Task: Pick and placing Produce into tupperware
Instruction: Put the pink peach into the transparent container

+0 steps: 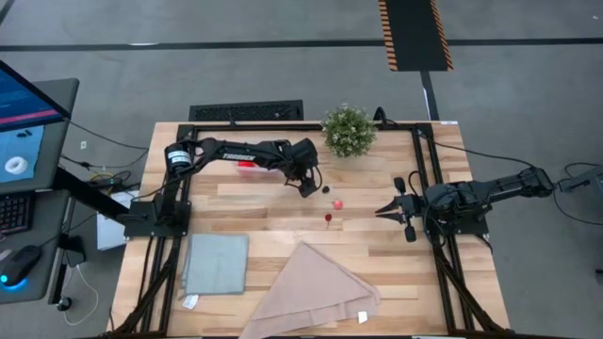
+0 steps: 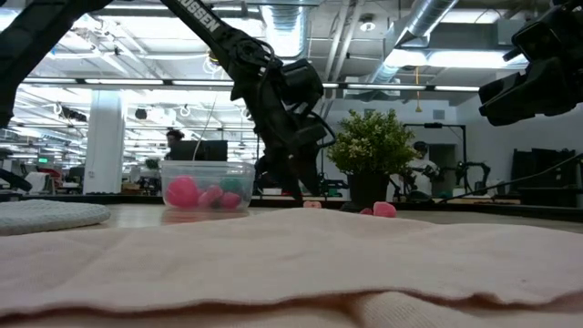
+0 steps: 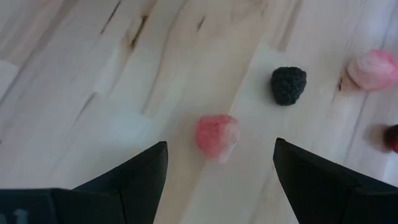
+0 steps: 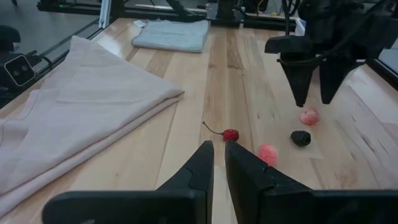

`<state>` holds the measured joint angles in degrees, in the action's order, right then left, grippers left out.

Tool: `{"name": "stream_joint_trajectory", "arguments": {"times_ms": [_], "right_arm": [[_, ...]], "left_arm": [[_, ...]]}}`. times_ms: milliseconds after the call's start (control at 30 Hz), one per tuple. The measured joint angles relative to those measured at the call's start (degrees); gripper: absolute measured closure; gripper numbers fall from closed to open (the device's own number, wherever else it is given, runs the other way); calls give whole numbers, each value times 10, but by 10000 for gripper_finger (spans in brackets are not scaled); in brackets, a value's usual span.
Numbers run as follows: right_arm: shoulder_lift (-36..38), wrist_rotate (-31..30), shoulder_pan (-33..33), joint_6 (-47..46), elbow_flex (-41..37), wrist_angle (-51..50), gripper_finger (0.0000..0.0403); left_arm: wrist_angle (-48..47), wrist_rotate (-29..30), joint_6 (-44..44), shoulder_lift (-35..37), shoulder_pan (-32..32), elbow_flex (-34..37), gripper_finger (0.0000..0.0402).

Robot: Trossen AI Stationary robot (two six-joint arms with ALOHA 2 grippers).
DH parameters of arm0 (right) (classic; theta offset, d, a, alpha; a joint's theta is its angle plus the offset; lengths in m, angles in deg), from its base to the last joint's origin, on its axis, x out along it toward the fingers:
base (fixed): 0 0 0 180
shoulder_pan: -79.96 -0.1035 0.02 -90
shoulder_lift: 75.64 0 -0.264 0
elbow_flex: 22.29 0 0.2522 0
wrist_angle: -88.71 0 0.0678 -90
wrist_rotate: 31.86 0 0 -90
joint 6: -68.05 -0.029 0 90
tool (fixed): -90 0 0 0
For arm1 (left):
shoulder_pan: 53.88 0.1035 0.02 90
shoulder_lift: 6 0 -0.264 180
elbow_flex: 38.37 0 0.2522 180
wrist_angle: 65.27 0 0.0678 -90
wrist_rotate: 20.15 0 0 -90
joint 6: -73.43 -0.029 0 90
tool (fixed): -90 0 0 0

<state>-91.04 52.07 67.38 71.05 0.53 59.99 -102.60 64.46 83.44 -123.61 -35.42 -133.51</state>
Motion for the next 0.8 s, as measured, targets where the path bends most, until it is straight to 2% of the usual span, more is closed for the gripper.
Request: {"name": "stream_joint_trajectory", "arguments": {"times_ms": [200,567,667,800], "right_arm": [[0,0,0,0,0,-1,339],[0,0,0,0,0,0,339],[0,0,0,0,0,0,339],[0,0,0,0,0,0,339]], "left_arm": [[13,-6,2,-25,0,-1,123],[33,-3,2,-25,0,-2,130],[35,-3,2,-25,0,-2,164],[32,7,2,-25,0,-2,241]]}}
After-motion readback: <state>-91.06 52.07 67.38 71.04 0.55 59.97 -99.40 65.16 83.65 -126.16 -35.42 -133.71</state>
